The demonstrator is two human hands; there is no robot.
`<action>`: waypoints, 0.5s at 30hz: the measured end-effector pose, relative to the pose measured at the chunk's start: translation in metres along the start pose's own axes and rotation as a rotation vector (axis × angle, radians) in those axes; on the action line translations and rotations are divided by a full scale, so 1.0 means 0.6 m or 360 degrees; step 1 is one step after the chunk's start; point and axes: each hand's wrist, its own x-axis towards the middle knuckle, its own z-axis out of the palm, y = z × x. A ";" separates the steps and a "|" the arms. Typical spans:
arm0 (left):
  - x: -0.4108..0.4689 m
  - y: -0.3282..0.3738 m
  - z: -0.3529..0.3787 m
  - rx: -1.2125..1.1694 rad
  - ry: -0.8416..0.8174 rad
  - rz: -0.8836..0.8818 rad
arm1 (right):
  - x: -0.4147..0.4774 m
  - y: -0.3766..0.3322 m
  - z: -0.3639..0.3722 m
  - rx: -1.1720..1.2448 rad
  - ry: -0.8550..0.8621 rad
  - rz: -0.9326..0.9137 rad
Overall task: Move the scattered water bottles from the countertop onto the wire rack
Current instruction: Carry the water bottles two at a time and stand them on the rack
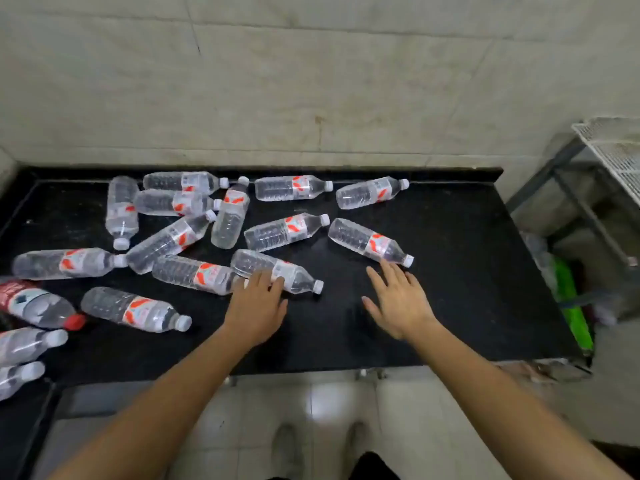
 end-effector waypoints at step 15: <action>0.188 0.065 0.096 0.0360 -0.0771 -0.0005 | 0.288 0.114 0.109 0.0374 -0.0093 -0.0039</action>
